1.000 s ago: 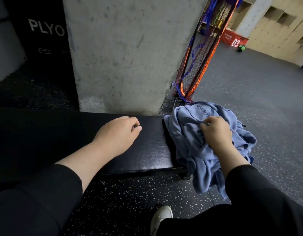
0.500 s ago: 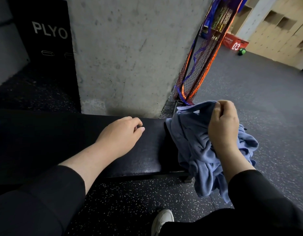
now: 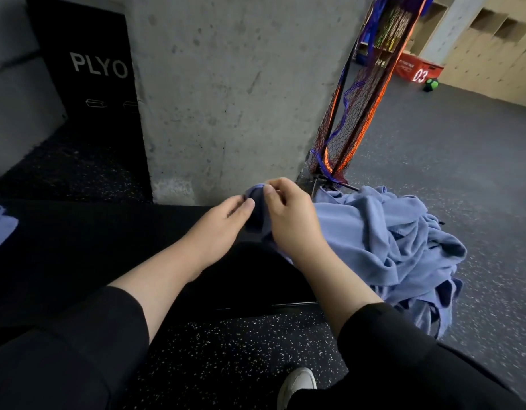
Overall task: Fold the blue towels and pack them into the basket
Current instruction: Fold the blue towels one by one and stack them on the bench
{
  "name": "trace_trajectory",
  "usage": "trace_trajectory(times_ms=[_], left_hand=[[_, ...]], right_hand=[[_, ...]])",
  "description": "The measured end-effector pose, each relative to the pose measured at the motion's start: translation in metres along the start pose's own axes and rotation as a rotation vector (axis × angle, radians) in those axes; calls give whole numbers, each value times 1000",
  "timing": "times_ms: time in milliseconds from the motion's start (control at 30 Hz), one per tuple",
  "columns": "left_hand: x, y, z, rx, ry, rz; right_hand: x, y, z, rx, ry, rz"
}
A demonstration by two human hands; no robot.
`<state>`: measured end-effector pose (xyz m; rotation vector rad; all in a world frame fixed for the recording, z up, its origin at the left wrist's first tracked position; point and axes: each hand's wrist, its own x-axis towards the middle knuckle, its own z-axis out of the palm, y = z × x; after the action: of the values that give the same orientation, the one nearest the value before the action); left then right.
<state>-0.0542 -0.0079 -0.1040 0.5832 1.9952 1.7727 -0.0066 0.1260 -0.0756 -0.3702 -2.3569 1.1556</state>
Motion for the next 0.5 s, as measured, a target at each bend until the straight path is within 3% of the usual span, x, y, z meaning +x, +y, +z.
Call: trace_trajectory(times_ms=[233, 400, 500], left_hand=[[2, -5, -11, -423, 11, -196], [9, -11, -12, -348, 188, -207], [11, -13, -16, -285, 214, -211]], right_hand=[[-4, -14, 27, 164, -85, 55], [-5, -10, 20, 38, -221, 30], [3, 2, 3, -61, -185, 17]])
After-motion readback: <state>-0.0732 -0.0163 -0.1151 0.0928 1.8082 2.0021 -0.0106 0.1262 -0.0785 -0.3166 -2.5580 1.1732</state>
